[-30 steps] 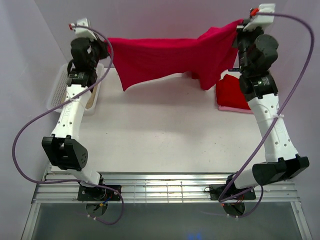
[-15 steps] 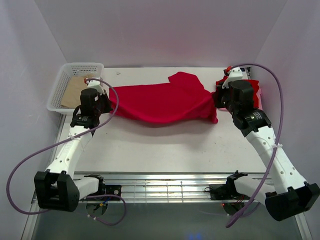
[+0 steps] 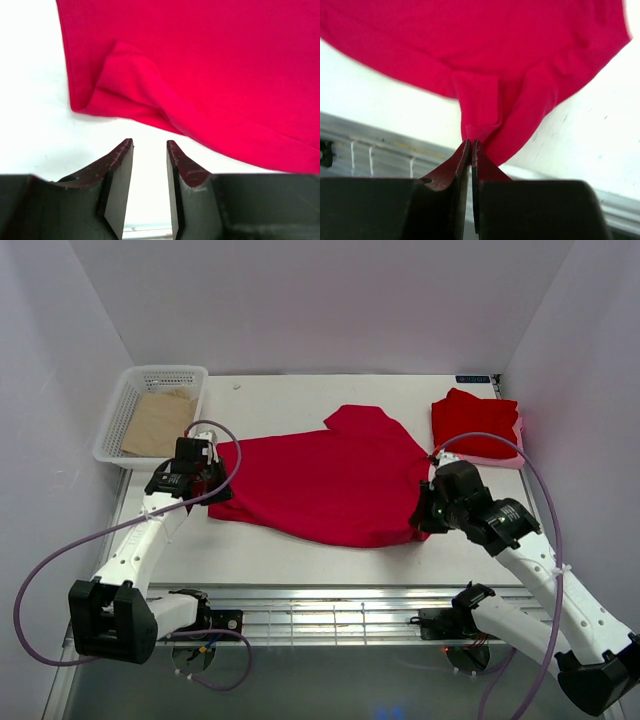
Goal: Fold and stack the t-shirts
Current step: Flatten out the tshirt
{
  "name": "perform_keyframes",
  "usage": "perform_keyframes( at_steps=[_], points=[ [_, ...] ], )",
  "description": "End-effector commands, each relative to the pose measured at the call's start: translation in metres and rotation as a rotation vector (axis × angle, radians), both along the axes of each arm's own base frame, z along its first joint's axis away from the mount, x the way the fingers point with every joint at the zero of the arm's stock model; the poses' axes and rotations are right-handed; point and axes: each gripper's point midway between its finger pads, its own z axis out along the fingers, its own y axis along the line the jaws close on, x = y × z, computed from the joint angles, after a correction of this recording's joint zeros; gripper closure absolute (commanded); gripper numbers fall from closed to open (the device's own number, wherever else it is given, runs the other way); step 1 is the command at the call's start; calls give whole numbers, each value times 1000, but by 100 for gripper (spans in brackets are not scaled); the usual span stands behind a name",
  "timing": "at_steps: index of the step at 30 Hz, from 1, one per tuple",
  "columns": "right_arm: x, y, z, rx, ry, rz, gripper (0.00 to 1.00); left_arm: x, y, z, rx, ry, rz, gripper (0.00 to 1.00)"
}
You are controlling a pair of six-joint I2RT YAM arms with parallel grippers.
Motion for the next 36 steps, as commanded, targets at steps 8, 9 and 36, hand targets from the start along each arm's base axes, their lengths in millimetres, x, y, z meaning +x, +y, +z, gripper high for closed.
perform_keyframes(
  at_steps=[8, 9, 36],
  points=[
    [-70, -6, -18, 24, 169, 46, 44, -39, -10, 62, -159, -44, 144, 18],
    [-66, -5, -14, 25, 150, 49, 41, -30, -2, 67, -131, -98, 180, 19],
    [224, 53, -100, -143, 69, -75, 92, 161, 12, -67, 114, 128, 276, 100]
  ],
)
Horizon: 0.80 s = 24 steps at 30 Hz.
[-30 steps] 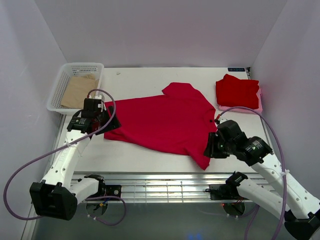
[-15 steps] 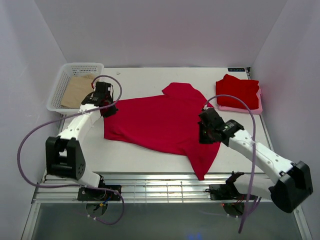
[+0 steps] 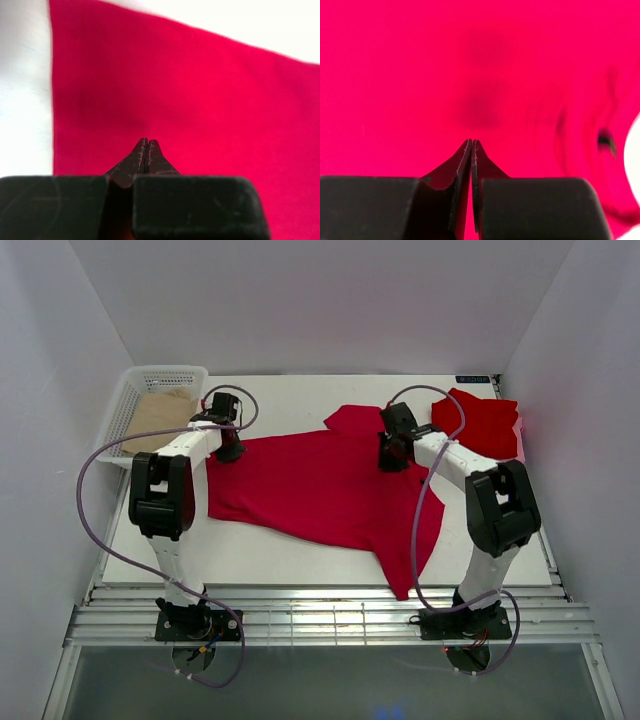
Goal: Fold and stack the t-shirts
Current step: Flatten out the tshirt
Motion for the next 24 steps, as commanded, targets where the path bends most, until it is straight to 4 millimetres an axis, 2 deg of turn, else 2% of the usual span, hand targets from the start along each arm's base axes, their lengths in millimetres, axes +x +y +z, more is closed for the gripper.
perform_keyframes(
  at_steps=[1, 2, 4, 5, 11, 15, 16, 17, 19, 20, 21, 22, 23, 24],
  points=[
    [42, 9, 9, 39, -37, 39, 92, 6, -4, 1, -27, 5, -8, 100],
    [44, 8, -7, 32, 4, 37, 92, 3, -5, -3, -31, 27, -9, 100],
    [55, 10, -6, 52, 15, 42, 92, 1, -7, -14, -37, 63, -11, 100],
    [57, 9, -17, 47, 41, 39, 92, 0, -6, -17, -36, 71, -5, 100],
    [68, 7, -40, 46, 105, 38, 92, 7, -5, -39, -26, 119, -1, 100],
    [75, 2, -51, 39, 127, 27, 92, 22, -7, -43, -23, 117, -4, 100],
    [77, -1, -52, 39, 130, 18, 92, 31, -7, -37, -25, 96, -5, 100],
    [82, -2, -54, 39, 130, 14, 92, 33, -7, -42, -23, 109, -3, 100],
    [90, -11, -54, 35, 126, -11, 92, 49, -9, -34, -28, 75, -5, 100],
    [90, -15, -62, 27, 145, -20, 92, 52, -9, -40, -28, 87, -6, 100],
    [102, -17, -55, 33, 123, -31, 92, 57, -10, -40, -29, 85, -8, 100],
    [109, -24, -53, 37, 119, -45, 92, 71, -12, -30, -34, 51, -10, 100],
    [113, -28, -60, 34, 132, -53, 92, 75, -13, -30, -37, 54, -12, 100],
    [126, -29, -49, 40, 106, -57, 92, 79, -14, -39, -39, 67, -14, 100]
  ],
)
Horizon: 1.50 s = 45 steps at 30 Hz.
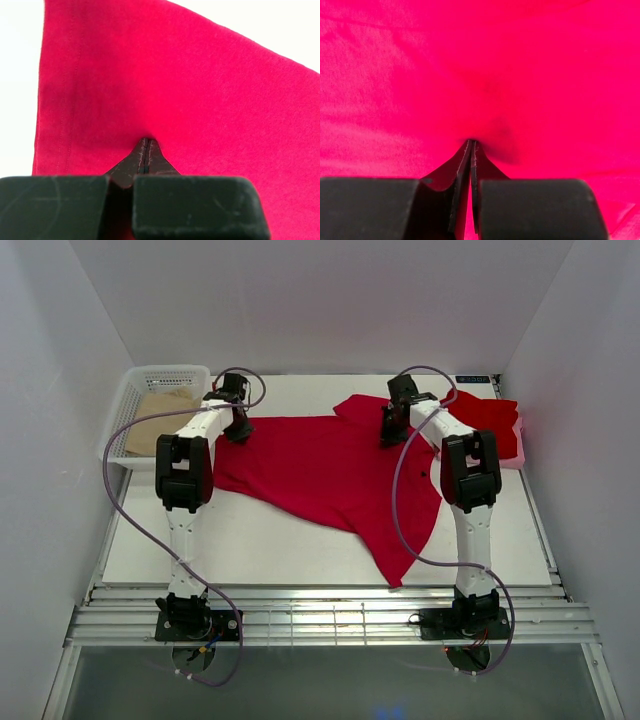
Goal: Fold and stack the t-shirts
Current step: Flatten out the tshirt
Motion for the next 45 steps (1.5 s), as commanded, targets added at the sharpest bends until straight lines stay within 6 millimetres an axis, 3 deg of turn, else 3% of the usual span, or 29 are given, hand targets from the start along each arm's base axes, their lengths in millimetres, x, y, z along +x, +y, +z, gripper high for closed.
perform_keyframes(
  at_steps=[1, 2, 3, 4, 5, 6, 7, 9, 12, 13, 14, 15, 16, 17, 19, 20, 21, 22, 23, 24, 25, 27, 28, 30, 31, 34, 38, 45],
  points=[
    [26, -30, -5, -35, 4, -46, 92, 14, -2, -10, -18, 17, -8, 100],
    [32, -33, -12, -39, 12, -50, 92, 26, -4, 0, -25, -15, -11, 100],
    [38, -41, -11, -43, 13, -62, 92, 30, -5, -9, -26, -8, -12, 100],
    [56, -44, 5, -40, -36, -71, 92, 36, -7, -8, -30, -18, -14, 100],
    [61, -48, -4, -47, -27, -76, 92, 46, -8, 0, -35, -48, -15, 100],
    [67, -57, -3, -48, -26, -93, 92, 49, -9, -7, -37, -42, -16, 100],
    [81, -59, 10, -31, -67, -100, 92, 53, -11, -5, -46, -53, -20, 100],
    [90, -70, 6, -15, -69, -124, 92, 65, -15, 5, -61, -91, -25, 100],
    [100, -66, 22, 62, -136, -76, 92, 75, -20, 21, -82, -145, -47, 100],
    [112, -62, 51, 88, -231, -55, 92, 83, -24, 46, -93, -217, -60, 100],
    [107, -61, 47, 90, -235, -41, 85, 85, -24, 58, -96, -250, -64, 100],
    [108, -60, 59, 99, -276, -26, 80, 86, -25, 71, -98, -285, -71, 100],
    [115, -57, 95, 123, -378, -13, 75, 81, -25, 75, -95, -293, -81, 100],
    [109, -56, 96, 128, -380, -9, 71, 84, -25, 112, -103, -378, -84, 99],
    [105, -51, 120, 149, -419, 15, 69, 75, -25, 125, -104, -396, -91, 87],
    [97, -49, 137, 155, -430, 22, 68, 70, -23, 144, -101, -425, -95, 68],
    [89, -42, 143, 159, -420, 38, 68, 65, -23, 148, -98, -425, -98, 55],
    [79, -35, 155, 172, -420, 65, 68, 54, -22, 135, -94, -385, -100, 42],
    [69, -29, 154, 178, -398, 84, 68, 47, -19, 132, -84, -363, -104, 20],
    [48, -15, 140, 176, -325, 115, 68, 39, -15, 131, -67, -348, -94, 14],
    [35, -6, 141, 177, -300, 145, 68, 32, -13, 123, -56, -315, -93, 11],
    [0, 19, 122, 174, -196, 215, 68, 13, -7, 99, -30, -219, -96, 9],
    [-22, 25, 100, 167, -123, 237, 68, 7, -6, 87, -18, -177, -96, 9],
    [-55, 44, 84, 161, -62, 289, 69, -9, -4, 66, -13, -95, -98, 10],
    [-76, 44, 58, 149, -5, 294, 69, -14, -3, 59, -16, -75, -97, 10],
    [-109, 51, 42, 182, 30, 281, 68, -25, -5, 43, -31, -35, -95, 11],
    [-133, 50, 34, 201, 51, 245, 68, -28, -7, 37, -40, -28, -103, 15],
    [-156, 41, 37, 161, 47, 238, 68, -33, -8, 43, -53, -43, -100, 16]
  ],
)
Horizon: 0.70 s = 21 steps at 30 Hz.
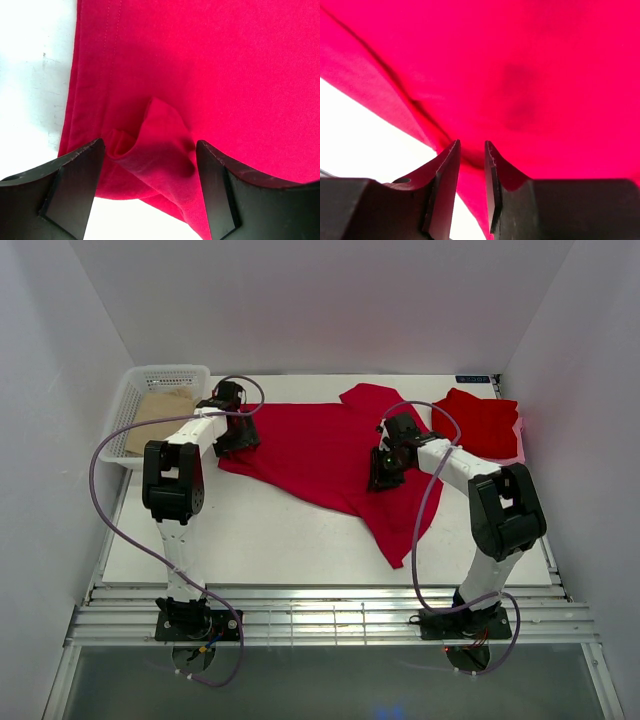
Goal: Fold and stack the t-shirts
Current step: Flatten out the tshirt
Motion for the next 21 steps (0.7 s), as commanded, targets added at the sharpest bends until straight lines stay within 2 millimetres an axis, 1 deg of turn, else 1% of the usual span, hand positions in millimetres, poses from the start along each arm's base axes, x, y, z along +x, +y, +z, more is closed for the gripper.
perform_keyframes(
  at_steps=[1, 5, 7, 11, 15, 18, 19, 21],
  points=[
    [-2, 2, 14, 13, -53, -7, 68, 4, -4, 28, -20, -74, -9, 16],
    [-14, 0, 21, -2, -49, -9, 66, 10, -4, 33, -20, -91, -18, 16],
    [-19, -5, 21, -23, -55, -17, 64, 12, -5, 35, -25, -98, -20, 16],
    [-32, -15, 12, -58, -41, -24, 63, 13, -9, 44, -40, -117, -23, 16],
    [-42, -25, 2, -89, -31, -35, 63, 13, -11, 44, -39, -116, -32, 17],
    [-48, -27, -3, -95, -19, -37, 63, 10, -12, 43, -45, -111, -37, 21],
    [-48, -27, -3, -92, -20, -38, 63, 10, -13, 44, -46, -113, -35, 26],
    [-51, -28, -6, -92, -13, -37, 63, 9, -13, 45, -48, -115, -37, 32]
  ],
)
